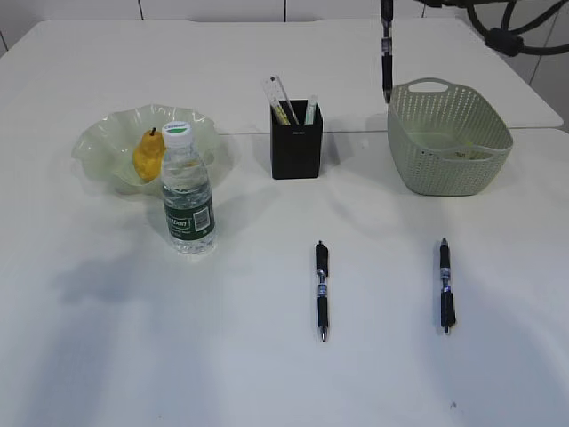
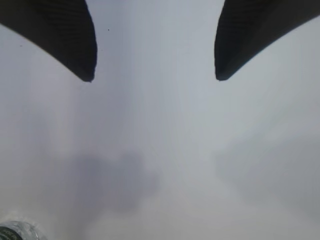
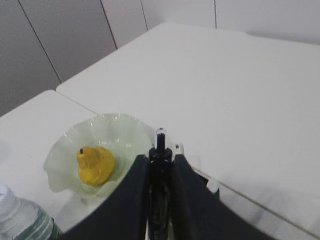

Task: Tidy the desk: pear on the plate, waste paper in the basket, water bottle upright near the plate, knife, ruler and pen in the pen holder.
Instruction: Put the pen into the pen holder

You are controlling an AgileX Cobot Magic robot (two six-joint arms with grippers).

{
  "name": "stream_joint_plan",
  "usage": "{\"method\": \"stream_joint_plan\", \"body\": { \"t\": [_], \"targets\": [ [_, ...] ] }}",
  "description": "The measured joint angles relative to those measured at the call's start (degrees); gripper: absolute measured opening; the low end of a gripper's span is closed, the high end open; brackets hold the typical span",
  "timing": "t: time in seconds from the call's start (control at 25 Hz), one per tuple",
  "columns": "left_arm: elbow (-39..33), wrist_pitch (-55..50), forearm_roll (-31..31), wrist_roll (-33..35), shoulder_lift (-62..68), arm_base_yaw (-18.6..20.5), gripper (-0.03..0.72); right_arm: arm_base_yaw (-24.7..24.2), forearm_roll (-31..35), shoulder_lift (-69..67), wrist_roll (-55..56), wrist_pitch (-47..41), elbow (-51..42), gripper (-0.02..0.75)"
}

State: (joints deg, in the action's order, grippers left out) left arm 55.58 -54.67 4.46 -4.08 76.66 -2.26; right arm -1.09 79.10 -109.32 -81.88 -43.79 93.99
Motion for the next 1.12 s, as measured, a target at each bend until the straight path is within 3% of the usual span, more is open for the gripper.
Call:
{"method": "stream_joint_plan", "body": {
  "t": [0.2, 0.4, 0.72, 1.12],
  "targets": [
    [0.0, 0.03, 0.0, 0.0, 0.0, 0.0, 0.521, 0.0, 12.76, -0.78, -8.79, 0.36, 0.0, 0.089],
    [0.0, 0.03, 0.0, 0.0, 0.0, 0.0, 0.521, 0.57, 19.41, -3.16, -15.59, 1.59, 0.0, 0.089],
    [0.0, 0.12, 0.0, 0.0, 0.0, 0.0, 0.52, 4.26, 20.92, -9.01, -20.26, 2.77, 4.35, 0.09],
    [0.0, 0.34, -0.1, 0.0, 0.0, 0.0, 0.521, 7.57, 20.95, -20.28, -20.48, 5.12, 16.66, 0.09]
  ]
}}
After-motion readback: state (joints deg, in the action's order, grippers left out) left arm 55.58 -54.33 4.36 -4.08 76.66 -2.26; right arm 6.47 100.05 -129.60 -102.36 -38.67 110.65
